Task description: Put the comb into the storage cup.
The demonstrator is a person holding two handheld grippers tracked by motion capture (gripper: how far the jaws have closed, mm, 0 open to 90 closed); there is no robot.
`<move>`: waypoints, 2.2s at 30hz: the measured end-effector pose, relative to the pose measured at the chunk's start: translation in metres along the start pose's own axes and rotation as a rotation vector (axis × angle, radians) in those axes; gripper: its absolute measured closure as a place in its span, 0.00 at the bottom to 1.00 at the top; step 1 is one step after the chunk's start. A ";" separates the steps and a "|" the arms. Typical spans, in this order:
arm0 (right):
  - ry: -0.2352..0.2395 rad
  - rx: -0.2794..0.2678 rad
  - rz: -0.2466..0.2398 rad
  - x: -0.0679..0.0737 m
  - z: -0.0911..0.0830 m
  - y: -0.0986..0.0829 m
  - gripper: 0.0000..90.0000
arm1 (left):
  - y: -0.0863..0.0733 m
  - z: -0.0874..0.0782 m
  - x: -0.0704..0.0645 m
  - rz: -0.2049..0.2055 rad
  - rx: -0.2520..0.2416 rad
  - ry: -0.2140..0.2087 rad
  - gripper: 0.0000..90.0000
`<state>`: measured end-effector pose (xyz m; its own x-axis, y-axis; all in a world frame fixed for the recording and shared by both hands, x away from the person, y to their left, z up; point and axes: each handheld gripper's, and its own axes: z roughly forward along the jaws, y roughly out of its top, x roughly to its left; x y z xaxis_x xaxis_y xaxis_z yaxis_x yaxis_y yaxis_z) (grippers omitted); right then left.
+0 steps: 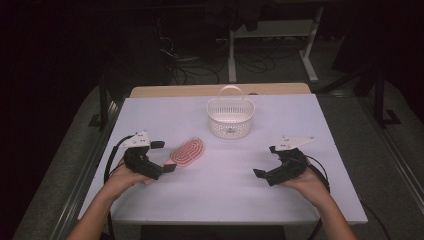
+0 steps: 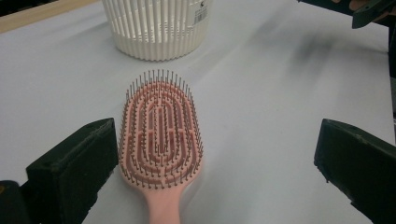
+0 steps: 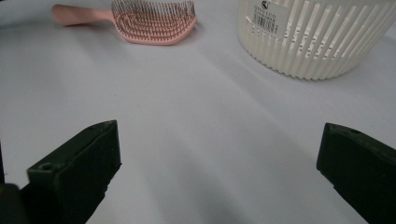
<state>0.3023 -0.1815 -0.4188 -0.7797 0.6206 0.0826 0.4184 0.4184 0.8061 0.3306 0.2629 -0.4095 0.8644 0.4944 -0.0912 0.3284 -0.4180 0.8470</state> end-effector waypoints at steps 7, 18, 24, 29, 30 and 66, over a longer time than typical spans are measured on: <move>0.007 -0.006 -0.005 0.000 -0.001 0.002 0.00 | 0.002 0.000 -0.001 0.007 0.010 -0.005 0.00; 0.012 -0.007 -0.002 -0.001 -0.001 0.002 0.00 | 0.012 -0.002 0.003 0.012 0.013 0.007 0.00; 0.007 -0.009 0.006 -0.002 0.000 0.001 0.00 | 0.020 0.000 0.004 0.009 0.016 0.013 0.00; 0.004 -0.016 0.015 -0.004 -0.002 0.001 0.00 | 0.027 -0.001 0.007 0.000 0.007 0.014 0.00; 0.003 -0.018 0.016 -0.004 -0.002 0.001 0.00 | 0.028 -0.001 0.008 0.002 0.003 0.013 0.00; -0.001 -0.030 0.043 -0.009 -0.004 0.000 0.00 | 0.054 0.011 0.030 -0.020 -0.019 0.083 0.00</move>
<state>0.3071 -0.1896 -0.4170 -0.7607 0.6384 0.1174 0.4378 0.3711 0.8189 0.3783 0.2467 -0.3726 0.8230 0.5643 -0.0652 0.3373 -0.3931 0.8554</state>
